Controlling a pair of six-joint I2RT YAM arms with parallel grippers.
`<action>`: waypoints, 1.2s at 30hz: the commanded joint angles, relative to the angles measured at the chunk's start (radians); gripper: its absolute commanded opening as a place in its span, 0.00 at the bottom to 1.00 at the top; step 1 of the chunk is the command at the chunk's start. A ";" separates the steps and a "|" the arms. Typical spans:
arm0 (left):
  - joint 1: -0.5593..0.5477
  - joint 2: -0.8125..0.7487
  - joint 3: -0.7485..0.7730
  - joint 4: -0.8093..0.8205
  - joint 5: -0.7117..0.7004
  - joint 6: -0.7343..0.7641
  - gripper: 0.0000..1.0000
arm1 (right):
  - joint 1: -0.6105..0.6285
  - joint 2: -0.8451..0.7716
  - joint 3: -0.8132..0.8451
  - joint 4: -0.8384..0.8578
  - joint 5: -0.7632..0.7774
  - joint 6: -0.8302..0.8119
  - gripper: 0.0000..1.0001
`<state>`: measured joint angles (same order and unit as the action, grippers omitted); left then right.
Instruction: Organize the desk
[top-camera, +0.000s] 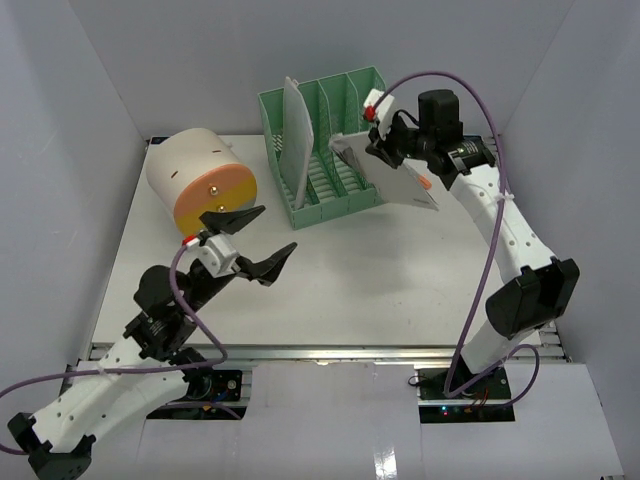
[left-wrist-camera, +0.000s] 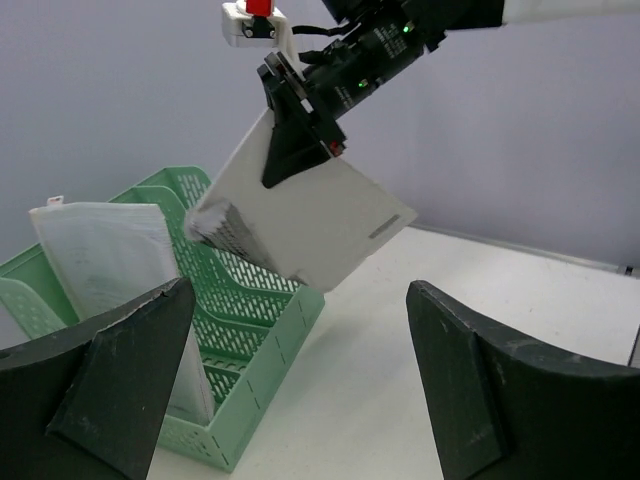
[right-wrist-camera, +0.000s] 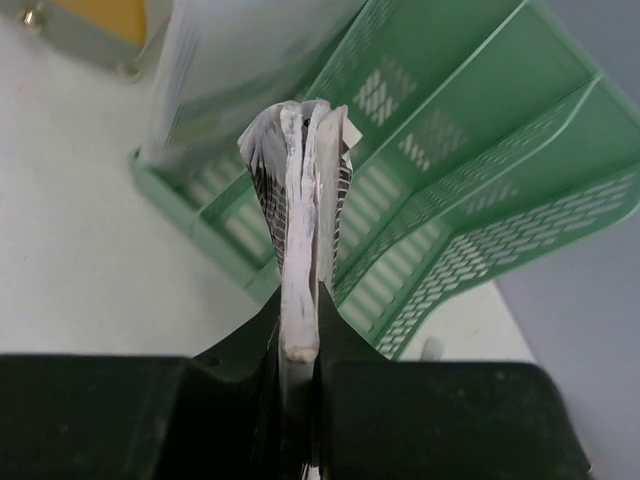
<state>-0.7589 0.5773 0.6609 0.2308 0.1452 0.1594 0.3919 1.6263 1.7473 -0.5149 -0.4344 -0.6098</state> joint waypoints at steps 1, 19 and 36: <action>0.003 -0.183 -0.073 -0.152 -0.143 -0.161 0.98 | 0.013 0.066 0.118 0.398 0.141 0.255 0.08; 0.003 -0.407 -0.110 -0.406 -0.245 -0.336 0.98 | -0.010 0.329 0.197 0.889 0.299 0.577 0.08; 0.003 -0.420 -0.171 -0.392 -0.256 -0.381 0.98 | -0.024 0.428 0.024 1.222 0.404 0.669 0.08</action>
<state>-0.7589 0.1607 0.4993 -0.1588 -0.0978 -0.2006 0.3732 2.0808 1.8505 0.3908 -0.0601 0.0482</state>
